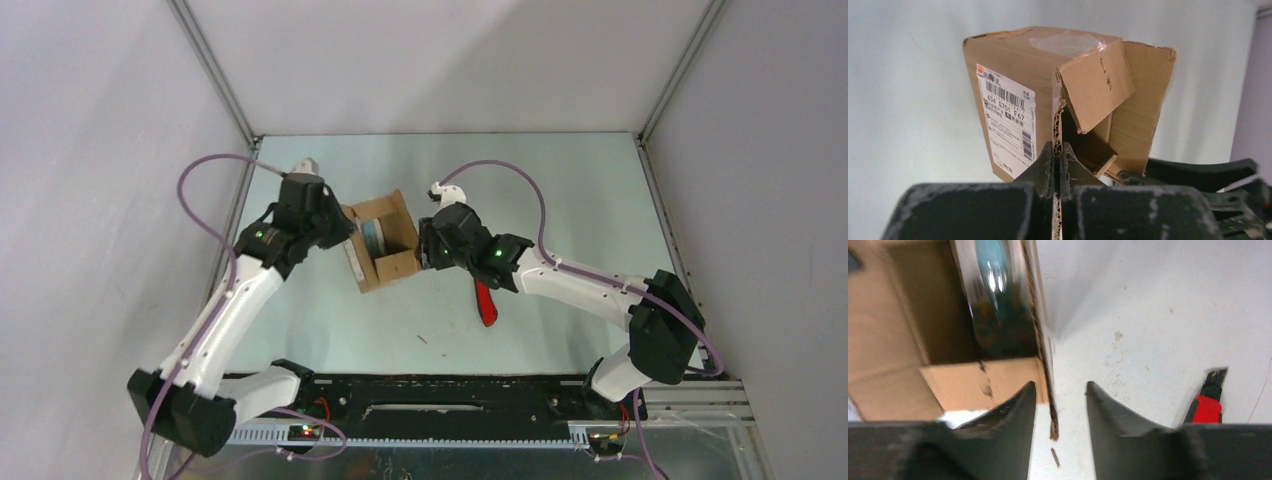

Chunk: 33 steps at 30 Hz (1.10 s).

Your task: Unpack the express box

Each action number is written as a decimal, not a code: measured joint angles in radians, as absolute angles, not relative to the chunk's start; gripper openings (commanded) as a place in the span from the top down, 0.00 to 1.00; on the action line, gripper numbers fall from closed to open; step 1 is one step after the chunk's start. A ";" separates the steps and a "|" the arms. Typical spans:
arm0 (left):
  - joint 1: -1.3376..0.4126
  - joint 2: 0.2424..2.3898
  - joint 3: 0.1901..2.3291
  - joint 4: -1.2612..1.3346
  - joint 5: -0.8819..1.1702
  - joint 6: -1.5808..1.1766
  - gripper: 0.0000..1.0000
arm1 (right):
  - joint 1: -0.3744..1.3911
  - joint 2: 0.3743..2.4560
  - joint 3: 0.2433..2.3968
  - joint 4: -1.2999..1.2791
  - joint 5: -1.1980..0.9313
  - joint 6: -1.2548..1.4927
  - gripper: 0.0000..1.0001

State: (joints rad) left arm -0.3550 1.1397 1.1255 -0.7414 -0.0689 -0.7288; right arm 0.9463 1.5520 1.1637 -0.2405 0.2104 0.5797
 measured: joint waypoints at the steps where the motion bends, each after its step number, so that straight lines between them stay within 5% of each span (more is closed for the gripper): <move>1: -0.355 1.111 1.126 -0.721 -0.081 -0.711 1.00 | 0.941 1.552 1.164 -0.234 0.191 0.581 0.46; 10: -0.378 1.080 1.127 -0.663 -0.228 -0.618 1.00 | 0.920 1.514 1.164 -0.209 0.109 0.609 0.43; 19: -0.392 1.110 1.125 -0.655 -0.261 -0.620 1.00 | 1.069 1.281 1.174 -0.118 0.122 0.621 0.67; 24: -0.409 1.070 1.091 -0.616 -0.250 -0.619 1.00 | 1.014 1.415 1.204 -0.003 0.081 0.617 0.79; 33: -0.427 1.007 1.036 -0.560 -0.224 -0.601 1.00 | 0.943 1.710 1.352 -0.016 0.063 0.578 0.77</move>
